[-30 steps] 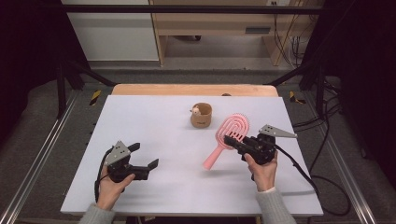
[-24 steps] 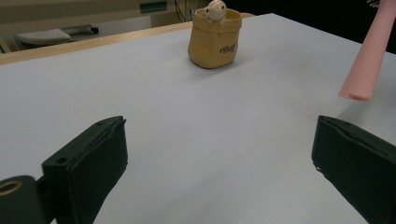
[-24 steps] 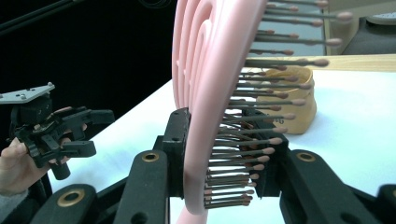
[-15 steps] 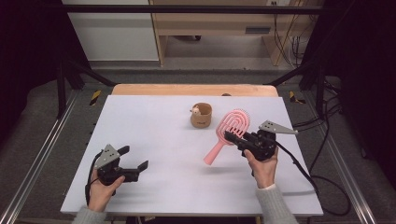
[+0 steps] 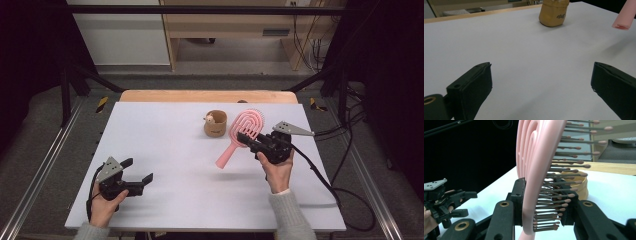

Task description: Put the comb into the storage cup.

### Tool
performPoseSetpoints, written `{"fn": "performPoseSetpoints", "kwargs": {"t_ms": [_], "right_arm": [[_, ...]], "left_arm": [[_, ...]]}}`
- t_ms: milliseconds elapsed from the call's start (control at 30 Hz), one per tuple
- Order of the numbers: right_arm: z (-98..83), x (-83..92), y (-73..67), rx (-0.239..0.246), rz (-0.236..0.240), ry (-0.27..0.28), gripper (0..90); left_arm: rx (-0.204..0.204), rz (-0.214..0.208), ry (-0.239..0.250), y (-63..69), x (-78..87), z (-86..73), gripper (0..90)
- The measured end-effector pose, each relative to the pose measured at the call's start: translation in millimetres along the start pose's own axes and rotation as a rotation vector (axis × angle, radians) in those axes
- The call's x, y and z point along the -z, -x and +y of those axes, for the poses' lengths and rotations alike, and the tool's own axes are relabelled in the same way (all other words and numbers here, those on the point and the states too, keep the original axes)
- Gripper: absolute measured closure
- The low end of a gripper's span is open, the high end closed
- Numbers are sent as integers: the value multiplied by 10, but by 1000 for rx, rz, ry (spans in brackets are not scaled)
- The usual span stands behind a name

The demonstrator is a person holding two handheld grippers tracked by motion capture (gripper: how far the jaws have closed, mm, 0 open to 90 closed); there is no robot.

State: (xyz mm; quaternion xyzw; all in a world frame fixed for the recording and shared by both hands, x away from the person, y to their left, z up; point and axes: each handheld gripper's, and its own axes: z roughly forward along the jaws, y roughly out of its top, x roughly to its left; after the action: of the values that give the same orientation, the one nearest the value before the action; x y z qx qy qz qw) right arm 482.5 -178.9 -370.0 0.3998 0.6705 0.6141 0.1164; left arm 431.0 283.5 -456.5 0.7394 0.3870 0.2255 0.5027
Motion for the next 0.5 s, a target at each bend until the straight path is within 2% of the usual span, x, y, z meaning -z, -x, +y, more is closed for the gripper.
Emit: {"fn": "performPoseSetpoints", "kwargs": {"t_ms": [500], "right_arm": [[130, -127, 64, 17, -47, -10, 641]], "left_arm": [[16, -2, -12, -48, -7, -28, 33]]}}
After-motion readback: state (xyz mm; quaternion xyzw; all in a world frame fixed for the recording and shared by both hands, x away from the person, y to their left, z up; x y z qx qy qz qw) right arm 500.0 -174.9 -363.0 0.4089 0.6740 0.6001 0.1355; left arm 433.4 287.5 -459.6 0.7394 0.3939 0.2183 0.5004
